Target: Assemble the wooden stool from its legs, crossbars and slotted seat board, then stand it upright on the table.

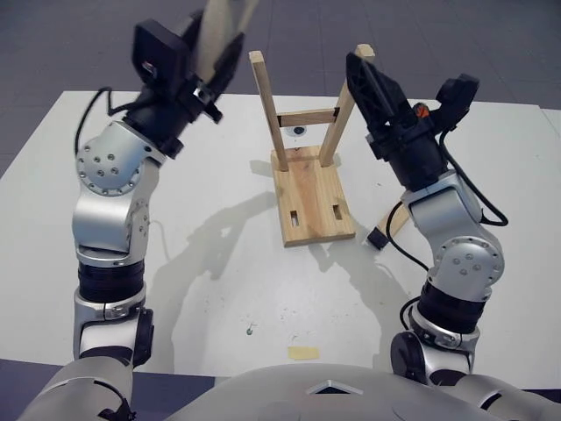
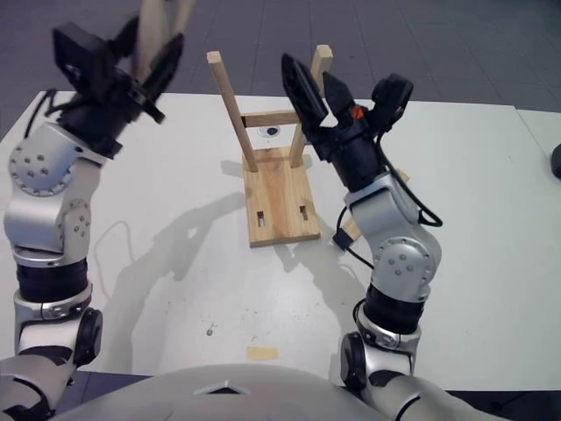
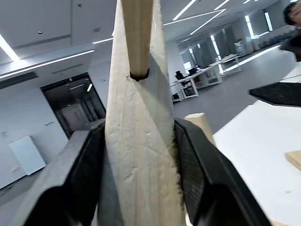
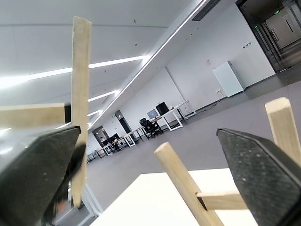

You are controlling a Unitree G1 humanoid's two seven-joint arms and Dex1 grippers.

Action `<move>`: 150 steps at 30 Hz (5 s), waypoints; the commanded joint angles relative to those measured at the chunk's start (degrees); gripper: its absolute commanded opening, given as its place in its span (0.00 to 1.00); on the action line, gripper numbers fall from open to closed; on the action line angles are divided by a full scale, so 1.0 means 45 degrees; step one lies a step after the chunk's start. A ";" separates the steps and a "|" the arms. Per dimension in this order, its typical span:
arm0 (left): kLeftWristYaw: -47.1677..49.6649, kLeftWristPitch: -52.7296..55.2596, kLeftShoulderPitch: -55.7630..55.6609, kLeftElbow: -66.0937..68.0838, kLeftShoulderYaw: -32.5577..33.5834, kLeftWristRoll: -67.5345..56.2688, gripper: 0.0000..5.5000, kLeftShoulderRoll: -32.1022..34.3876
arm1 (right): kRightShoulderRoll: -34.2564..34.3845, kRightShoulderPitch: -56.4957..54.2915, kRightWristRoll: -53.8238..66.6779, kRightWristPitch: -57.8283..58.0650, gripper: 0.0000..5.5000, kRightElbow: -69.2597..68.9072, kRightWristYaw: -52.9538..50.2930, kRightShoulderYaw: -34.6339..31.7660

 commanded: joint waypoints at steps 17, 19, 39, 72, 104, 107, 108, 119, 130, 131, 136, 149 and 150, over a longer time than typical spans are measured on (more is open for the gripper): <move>-0.2030 0.0427 0.2172 -0.0353 -0.2262 0.0011 0.37 -0.0279 | -0.0345 0.1545 0.5039 0.0556 0.59 0.0752 -0.1364 0.0170; -0.2126 0.0424 0.2148 -0.0293 -0.2265 0.0033 0.37 -0.0264 | -0.0445 0.1605 0.5183 0.0496 0.53 0.0678 -0.1391 0.0236; -0.2317 0.0950 0.2469 -0.0769 -0.2458 0.0028 0.37 -0.0399 | -0.0627 0.2178 0.3150 -0.0829 0.19 0.0537 -0.1067 0.0801; -0.0197 0.1725 0.2838 -0.0146 -0.0194 -0.0346 0.98 -0.0741 | -0.2448 0.5429 -0.2221 -0.2640 0.18 0.0301 -0.0963 -0.0094; 0.0132 0.0980 0.0275 0.2276 0.1076 -0.0147 0.98 -0.0984 | -0.3059 0.5354 -0.6668 -0.2748 0.18 -0.0009 -0.0115 0.3734; 0.0059 0.0929 0.0425 0.2218 0.0973 -0.0060 0.98 -0.1013 | -0.2918 0.5049 -0.6773 -0.2733 0.27 -0.0192 0.0003 0.3659; 0.0065 0.0919 0.0484 0.2214 0.0944 -0.0027 0.98 -0.1030 | -0.2946 0.4944 -0.6869 -0.2668 0.29 -0.0240 0.0038 0.3659; 0.0664 0.0839 0.1085 0.1566 0.0751 0.0063 0.98 -0.1559 | -0.2503 0.2084 -0.5700 -0.2335 0.61 -0.0798 0.0623 0.2340; 0.0933 0.1055 0.1403 0.1167 0.0938 -0.0020 0.98 -0.1427 | -0.1764 0.0475 -0.2321 -0.2794 0.93 -0.0584 -0.1625 -0.1717; 0.0968 0.1084 0.1511 0.1076 0.0946 -0.0018 0.98 -0.1426 | -0.1739 0.0264 -0.1992 -0.2854 0.95 -0.0265 -0.2088 -0.2208; 0.1119 0.1185 0.1668 0.0861 0.1003 -0.0009 0.98 -0.1452 | -0.2926 0.1529 -0.4076 -0.1976 0.98 0.0984 -0.3152 -0.2292; 0.0907 0.1330 0.1876 0.0965 0.0728 0.0035 0.98 -0.1352 | -0.1865 0.4291 -0.6238 0.3840 0.98 0.0631 -0.4616 0.0700; 0.0866 0.1339 0.1909 0.0981 0.0724 0.0040 0.98 -0.1311 | -0.1733 0.4169 -0.6396 0.4062 0.98 0.0619 -0.4746 0.0822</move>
